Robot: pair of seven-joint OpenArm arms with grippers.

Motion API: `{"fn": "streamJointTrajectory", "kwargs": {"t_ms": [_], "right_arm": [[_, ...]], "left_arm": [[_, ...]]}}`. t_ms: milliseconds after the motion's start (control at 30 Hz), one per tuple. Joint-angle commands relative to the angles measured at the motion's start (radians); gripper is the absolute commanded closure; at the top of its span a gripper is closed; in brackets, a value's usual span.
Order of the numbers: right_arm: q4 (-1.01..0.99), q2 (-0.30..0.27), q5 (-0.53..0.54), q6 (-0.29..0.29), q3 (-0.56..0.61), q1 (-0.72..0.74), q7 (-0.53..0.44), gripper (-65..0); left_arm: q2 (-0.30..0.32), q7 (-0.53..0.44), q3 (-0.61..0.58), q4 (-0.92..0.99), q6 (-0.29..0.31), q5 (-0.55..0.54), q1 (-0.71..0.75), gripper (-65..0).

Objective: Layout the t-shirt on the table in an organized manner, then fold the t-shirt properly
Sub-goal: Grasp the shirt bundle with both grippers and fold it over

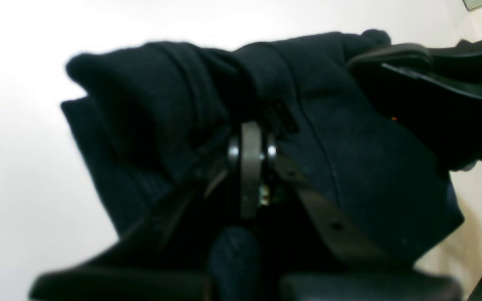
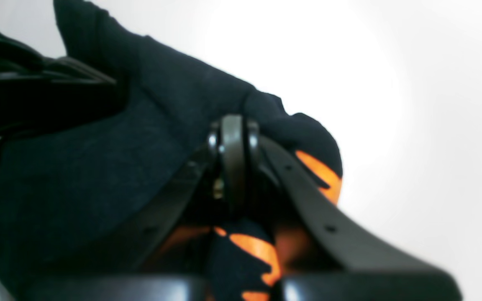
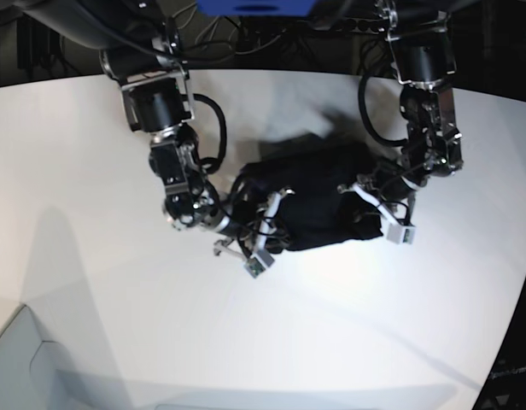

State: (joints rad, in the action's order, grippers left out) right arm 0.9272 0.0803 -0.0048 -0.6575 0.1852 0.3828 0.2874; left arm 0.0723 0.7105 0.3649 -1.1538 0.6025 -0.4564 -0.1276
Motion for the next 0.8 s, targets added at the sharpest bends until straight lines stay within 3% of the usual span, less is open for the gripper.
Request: {"fn": "streamJointTrajectory", "kwargs": {"t_ms": [0, 100, 267, 533, 767], "right_arm": [[0.066, -0.006, -0.010, 0.000, -0.019, 0.011, 0.006, 0.0], [0.260, -0.004, -0.010, -0.005, -0.077, -0.064, 0.039, 0.0], [0.547, -0.003, -0.010, -0.006, -0.089, -0.190, 0.172, 0.0], [0.568, -0.001, -0.010, -0.006, -0.086, -0.322, 0.175, 0.0], [0.465, 0.009, -0.010, -0.006, -0.059, -0.342, 0.174, 0.0]], "left_arm": [[0.011, 0.024, 0.003, -0.007, -0.013, 0.031, -0.007, -0.1], [0.011, 0.024, 0.003, -0.007, -0.013, 0.031, -0.007, -0.1], [0.011, 0.024, 0.003, -0.009, -0.013, 0.028, -0.010, -0.1], [0.011, 0.024, 0.003, -0.009, -0.013, 0.029, -0.010, -0.1], [0.011, 0.024, 0.003, -0.009, -0.013, 0.029, -0.011, -0.1]]}}
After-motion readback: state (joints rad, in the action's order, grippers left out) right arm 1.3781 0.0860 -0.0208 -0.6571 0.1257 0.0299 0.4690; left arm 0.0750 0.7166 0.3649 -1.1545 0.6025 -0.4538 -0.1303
